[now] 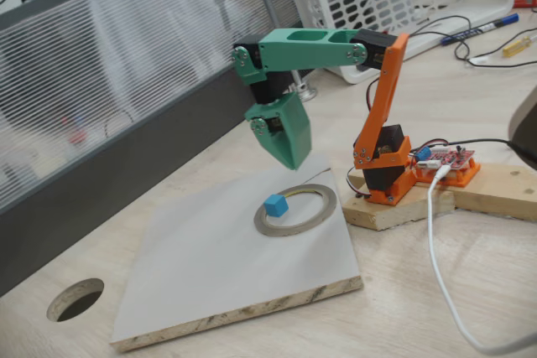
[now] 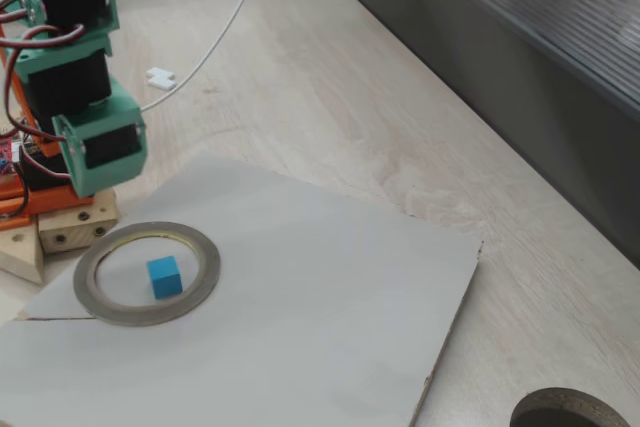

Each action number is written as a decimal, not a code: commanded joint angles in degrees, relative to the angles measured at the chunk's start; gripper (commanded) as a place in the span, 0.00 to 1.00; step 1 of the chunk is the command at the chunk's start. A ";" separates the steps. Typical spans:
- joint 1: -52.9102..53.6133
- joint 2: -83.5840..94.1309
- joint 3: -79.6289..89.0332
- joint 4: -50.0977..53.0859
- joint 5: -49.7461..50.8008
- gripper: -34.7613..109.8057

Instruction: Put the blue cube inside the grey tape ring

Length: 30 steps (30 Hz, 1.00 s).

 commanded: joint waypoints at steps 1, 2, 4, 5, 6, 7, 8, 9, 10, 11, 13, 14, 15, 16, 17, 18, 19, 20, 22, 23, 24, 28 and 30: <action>2.29 3.43 0.62 0.79 0.26 0.24; 2.29 3.52 0.62 0.79 0.26 0.24; 2.37 3.52 0.62 0.79 0.53 0.24; 2.37 3.52 0.62 0.79 0.62 0.24; 2.37 3.52 0.70 0.79 0.62 0.24; 2.37 3.52 0.70 0.79 0.62 0.24; 2.37 3.52 0.70 0.79 0.62 0.24; 2.37 3.43 0.70 0.79 0.62 0.24; 2.37 3.25 0.70 0.79 0.62 0.24; 2.37 3.08 0.79 0.79 0.62 0.24; 2.37 2.72 1.14 0.79 0.62 0.24; 2.37 2.72 1.41 0.88 0.62 0.24; 2.37 2.72 1.41 0.88 0.62 0.24; 2.37 2.72 1.41 0.88 0.70 0.24; 2.37 2.72 1.41 0.88 0.70 0.24; 2.37 2.64 1.41 0.88 0.70 0.24; 2.37 2.64 1.49 0.88 0.70 0.24; 2.29 2.64 1.49 0.88 0.70 0.24; 2.29 2.64 1.49 0.88 0.70 0.24; 2.29 2.64 1.49 0.88 0.70 0.24; 2.29 2.64 1.49 0.88 0.70 0.24; 2.29 2.55 1.49 0.97 0.70 0.24; 2.02 2.55 1.58 0.97 0.53 0.24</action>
